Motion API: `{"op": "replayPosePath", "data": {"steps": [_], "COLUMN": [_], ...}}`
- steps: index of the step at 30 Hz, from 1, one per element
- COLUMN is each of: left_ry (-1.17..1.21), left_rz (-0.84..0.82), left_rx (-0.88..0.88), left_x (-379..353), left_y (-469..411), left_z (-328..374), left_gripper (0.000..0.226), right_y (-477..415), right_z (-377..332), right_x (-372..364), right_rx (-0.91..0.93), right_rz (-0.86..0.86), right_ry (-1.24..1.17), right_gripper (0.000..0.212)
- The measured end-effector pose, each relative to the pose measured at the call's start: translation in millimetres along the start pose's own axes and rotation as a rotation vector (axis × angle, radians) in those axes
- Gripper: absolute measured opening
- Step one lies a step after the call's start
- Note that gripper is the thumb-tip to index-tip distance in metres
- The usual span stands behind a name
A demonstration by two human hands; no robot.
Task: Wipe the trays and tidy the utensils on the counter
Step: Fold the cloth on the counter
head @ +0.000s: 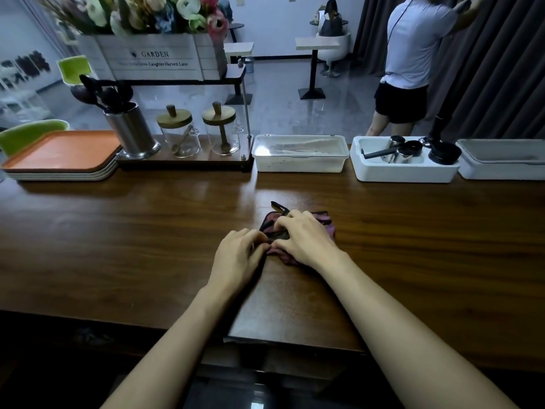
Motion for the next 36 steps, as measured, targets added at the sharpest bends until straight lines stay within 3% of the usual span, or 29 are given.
{"op": "replayPosePath", "data": {"steps": [3,7,9,12,14,21,25,32,36], "left_ry": [-0.01,0.005,-0.011,-0.018,-0.012,-0.069,-0.102,0.06,0.267], "left_rz": [-0.023,-0.023,-0.018,0.003,0.019,-0.002,0.025,0.257,0.32], "left_rx": [-0.011,0.008,-0.006,0.001,0.013,-0.01,-0.012,0.248,0.338], "left_x": [-3.6,-4.3,-4.5,-3.1,-2.4,-0.4,7.6,74.5,100.4], "left_y": [-2.2,-1.8,-0.5,-0.7,0.6,7.0,7.9,-44.8,-56.6], "left_z": [-0.3,-5.4,-6.1,-8.6,-8.0,-5.7,-8.4,-36.0,-57.2], "left_gripper": [0.006,0.012,0.012,0.01,0.008,0.014,0.009,0.012,0.013], "right_y": [1.7,29.4,53.3,90.6,109.3,149.9,159.7,130.9,129.2], "right_z": [14.8,82.9,115.9,152.5,163.0,165.4,173.6,181.2,193.0], "right_x": [15.1,50.2,60.2,61.3,57.7,65.0,83.2,126.4,143.1], "right_rx": [-0.074,-0.404,-0.513,-0.66,-0.726,-0.745,-0.775,-0.636,-0.629], "right_rz": [0.148,0.351,0.415,0.399,0.294,0.015,0.147,0.562,0.669], "right_ry": [-0.111,-0.475,-0.547,-0.515,-0.4,-0.117,-0.059,-0.782,-0.918], "right_gripper": [0.013,0.01,0.013,0.025,0.032,0.038,0.036,0.021,0.021]}}
Point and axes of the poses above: each hand's wrist, its own y-axis away from the middle knuckle, its own x-axis out of the back of the hand, z = x × y, the point moved 10 cm from there along -y, towards the middle knuckle
